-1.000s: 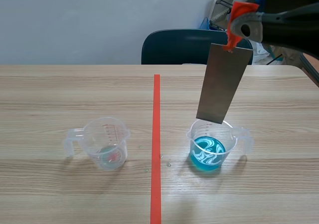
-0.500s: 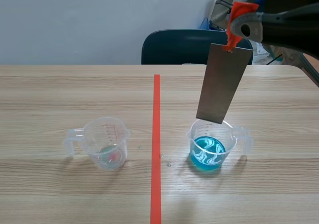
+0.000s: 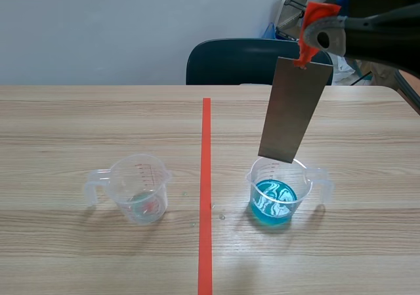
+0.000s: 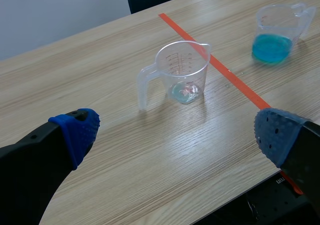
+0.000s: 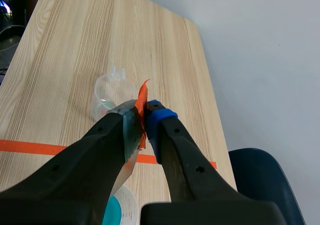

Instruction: Do the redox reaction experiment

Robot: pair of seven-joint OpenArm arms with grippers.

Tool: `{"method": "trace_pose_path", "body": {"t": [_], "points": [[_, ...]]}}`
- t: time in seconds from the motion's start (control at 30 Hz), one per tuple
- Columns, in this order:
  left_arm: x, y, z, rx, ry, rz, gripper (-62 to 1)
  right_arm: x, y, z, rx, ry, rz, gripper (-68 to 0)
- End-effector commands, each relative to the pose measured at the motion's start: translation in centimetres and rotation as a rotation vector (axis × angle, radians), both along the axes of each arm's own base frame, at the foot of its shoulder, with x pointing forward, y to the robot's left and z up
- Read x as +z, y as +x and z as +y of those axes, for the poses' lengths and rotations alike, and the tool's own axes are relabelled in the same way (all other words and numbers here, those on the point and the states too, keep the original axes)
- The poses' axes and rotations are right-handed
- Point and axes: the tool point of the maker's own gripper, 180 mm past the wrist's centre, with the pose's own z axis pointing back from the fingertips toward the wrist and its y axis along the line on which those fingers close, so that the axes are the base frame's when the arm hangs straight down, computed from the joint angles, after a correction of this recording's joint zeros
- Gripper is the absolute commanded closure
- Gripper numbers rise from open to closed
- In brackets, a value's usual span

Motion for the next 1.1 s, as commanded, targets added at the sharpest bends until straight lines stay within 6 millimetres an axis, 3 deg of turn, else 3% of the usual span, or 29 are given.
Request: {"method": "trace_pose_path", "body": {"t": [0.0, 0.47, 1.07], "points": [[0.5, 0.1, 0.0, 0.01, -0.015, -0.02, -62.3, 1.0, -0.1, 0.2, 0.015, 0.024, -0.015, -0.6], [-1.1, 0.4, 0.4, 0.019, 0.033, 0.053, -62.3, 1.0, -0.1, 0.2, 0.015, 0.024, -0.015, -0.6], [-1.6, 0.3, 0.5, 0.023, 0.044, 0.075, -62.3, 1.0, -0.1, 0.2, 0.015, 0.024, -0.015, -0.6]]}}
